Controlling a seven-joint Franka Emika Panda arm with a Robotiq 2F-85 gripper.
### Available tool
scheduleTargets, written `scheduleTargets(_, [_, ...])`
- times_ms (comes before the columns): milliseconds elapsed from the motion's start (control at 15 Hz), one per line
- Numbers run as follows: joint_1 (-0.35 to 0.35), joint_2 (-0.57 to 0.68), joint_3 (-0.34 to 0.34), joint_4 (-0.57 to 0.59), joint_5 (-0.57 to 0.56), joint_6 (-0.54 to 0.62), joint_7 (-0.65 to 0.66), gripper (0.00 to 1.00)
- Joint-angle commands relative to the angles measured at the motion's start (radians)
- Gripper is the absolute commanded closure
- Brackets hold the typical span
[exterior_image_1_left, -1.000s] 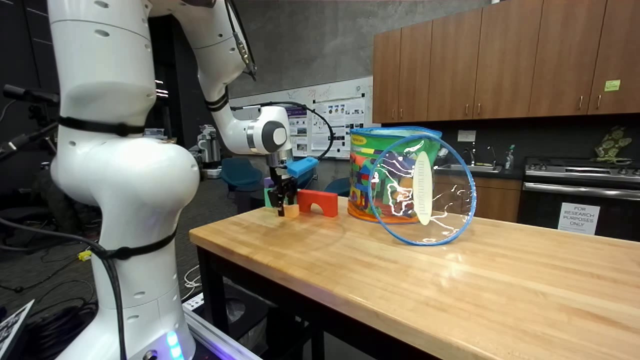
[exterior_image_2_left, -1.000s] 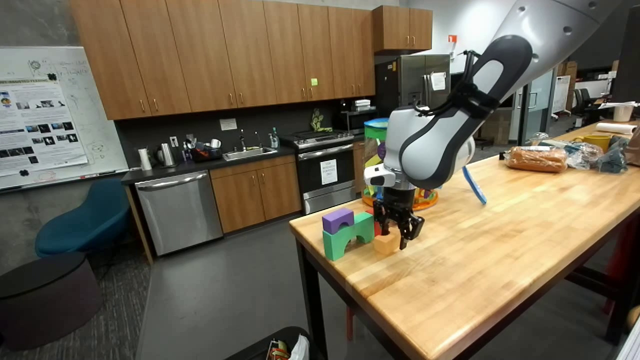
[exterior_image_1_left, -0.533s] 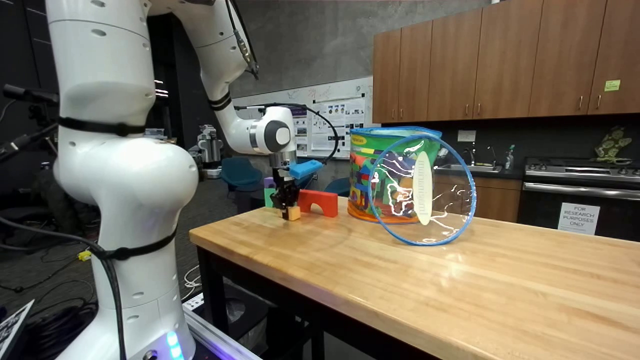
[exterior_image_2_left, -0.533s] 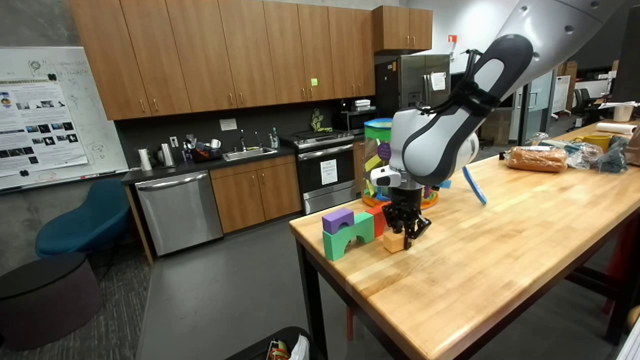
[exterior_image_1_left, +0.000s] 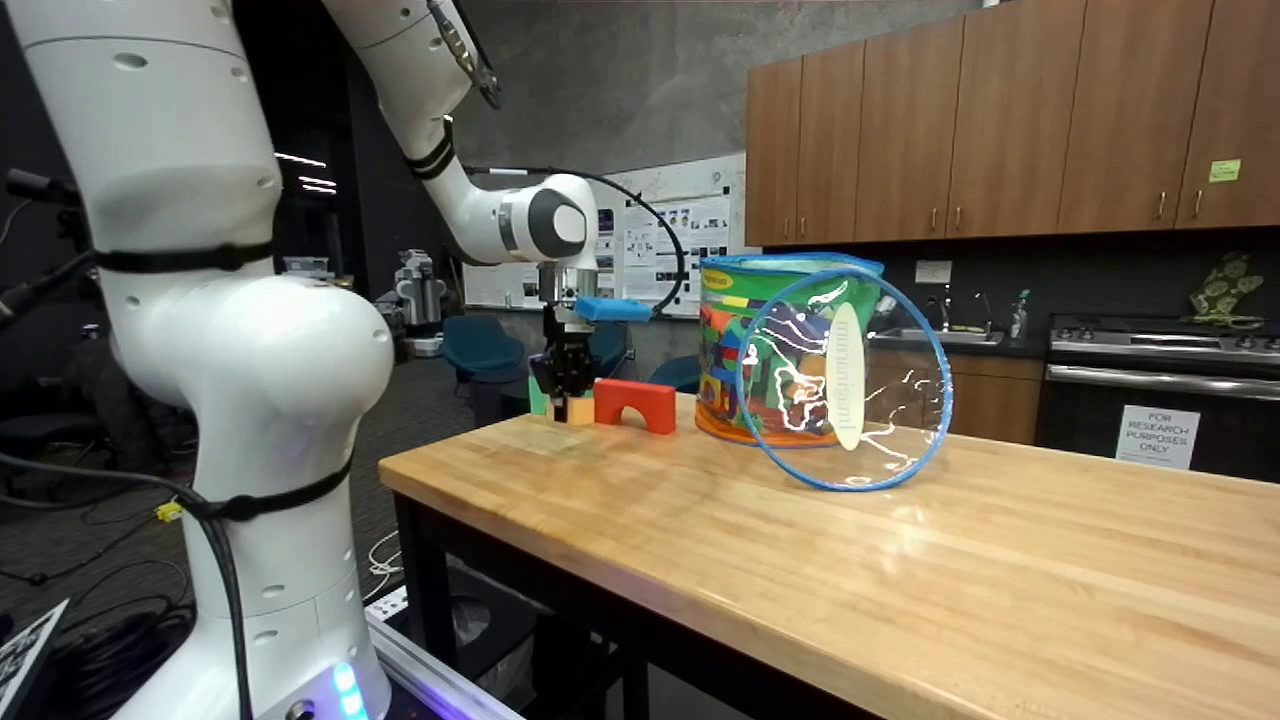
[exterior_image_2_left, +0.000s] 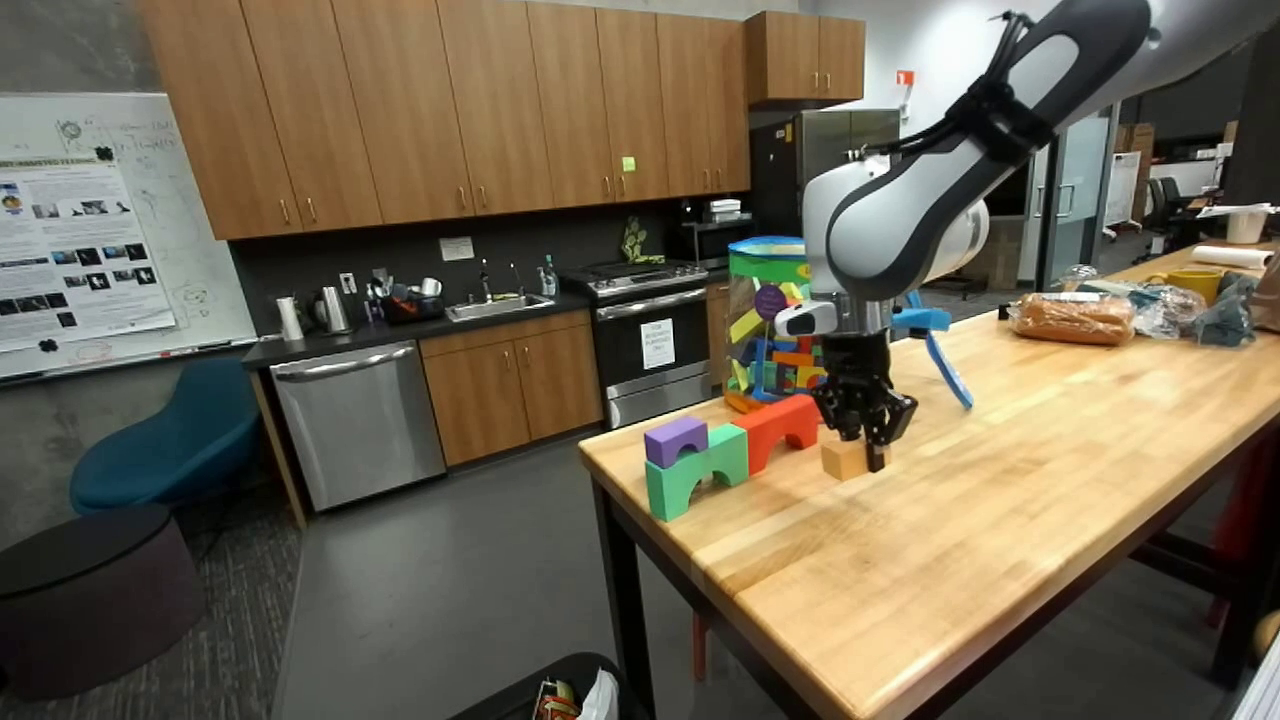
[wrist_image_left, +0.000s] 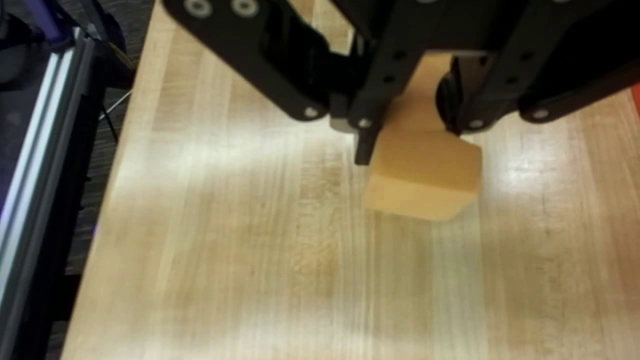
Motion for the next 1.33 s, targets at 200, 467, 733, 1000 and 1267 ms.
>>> scheduleTargets(200, [-0.032,-0.074,-0.048,-0.066,-0.016,-0.140,0.019,0.93])
scheduleTargets(467, [-0.037,-0.074,-0.062,-0.097,-0.010,-0.201,0.028,0.93])
scheduleTargets(733, [-0.039,-0.079,-0.069,-0.117,-0.010,-0.277,0.035,0.93])
scheduleTargets(1000, [-0.041,-0.073,-0.077,-0.123,-0.005,-0.354,0.030,0.93])
scheduleTargets(1267, [-0.045,-0.065,-0.083,-0.133,-0.006,-0.401,0.028,0.93])
